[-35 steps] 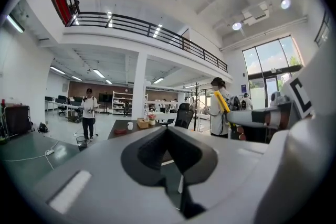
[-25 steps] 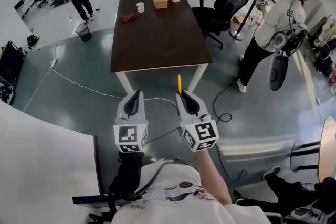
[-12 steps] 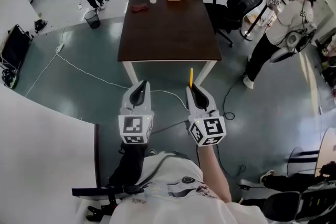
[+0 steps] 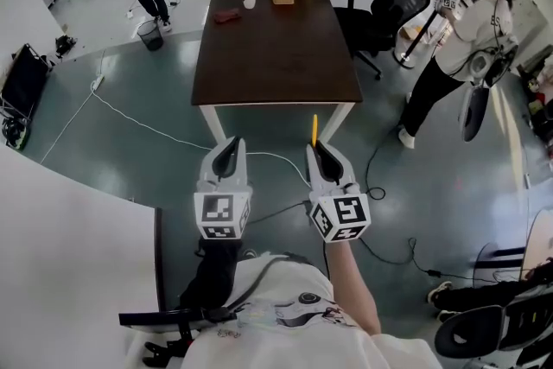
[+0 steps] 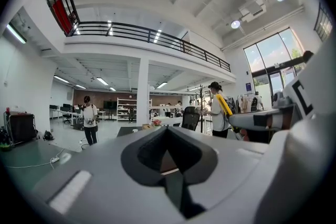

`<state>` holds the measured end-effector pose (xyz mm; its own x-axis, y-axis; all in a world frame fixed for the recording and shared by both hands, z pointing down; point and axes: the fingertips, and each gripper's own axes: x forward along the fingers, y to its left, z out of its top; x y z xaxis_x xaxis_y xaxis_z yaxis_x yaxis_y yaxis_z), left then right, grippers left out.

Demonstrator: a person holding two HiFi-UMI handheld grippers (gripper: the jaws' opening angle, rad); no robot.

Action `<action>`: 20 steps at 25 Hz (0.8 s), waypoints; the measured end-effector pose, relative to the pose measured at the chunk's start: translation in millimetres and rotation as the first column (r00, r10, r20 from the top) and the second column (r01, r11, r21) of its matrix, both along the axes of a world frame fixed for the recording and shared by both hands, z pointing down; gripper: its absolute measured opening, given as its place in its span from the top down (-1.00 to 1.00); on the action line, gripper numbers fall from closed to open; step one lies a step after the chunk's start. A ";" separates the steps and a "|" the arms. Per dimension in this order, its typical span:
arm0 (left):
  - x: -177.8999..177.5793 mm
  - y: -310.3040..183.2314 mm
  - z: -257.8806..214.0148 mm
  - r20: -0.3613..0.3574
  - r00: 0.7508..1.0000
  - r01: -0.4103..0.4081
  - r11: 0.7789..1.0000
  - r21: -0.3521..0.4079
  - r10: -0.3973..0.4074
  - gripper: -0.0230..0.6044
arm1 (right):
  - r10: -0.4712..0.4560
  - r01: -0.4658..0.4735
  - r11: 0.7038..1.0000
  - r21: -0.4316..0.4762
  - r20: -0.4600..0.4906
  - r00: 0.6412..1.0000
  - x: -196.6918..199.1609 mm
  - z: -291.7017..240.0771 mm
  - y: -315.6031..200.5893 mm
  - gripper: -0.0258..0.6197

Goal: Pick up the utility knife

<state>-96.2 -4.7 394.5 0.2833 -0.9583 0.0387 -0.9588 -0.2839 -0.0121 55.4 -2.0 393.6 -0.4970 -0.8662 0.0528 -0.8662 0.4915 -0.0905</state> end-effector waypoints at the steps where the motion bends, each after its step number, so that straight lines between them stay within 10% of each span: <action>1: 0.5 -0.5 1.4 0.000 1.000 0.000 1.000 -0.001 0.000 0.94 | -0.002 0.002 1.000 0.001 -0.001 1.000 0.1 1.1 -0.6 0.77; 20: 0.0 1.8 5.3 -0.001 1.000 -0.013 1.000 -0.016 0.013 0.94 | 0.006 -0.006 1.000 -0.006 -0.016 1.000 -0.9 4.4 4.1 0.77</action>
<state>-96.2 -2.9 399.8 0.2959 -0.9537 0.0536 -0.9550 -0.2966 -0.0065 54.5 2.1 398.0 -0.4906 -0.8689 0.0659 -0.8706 0.4855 -0.0799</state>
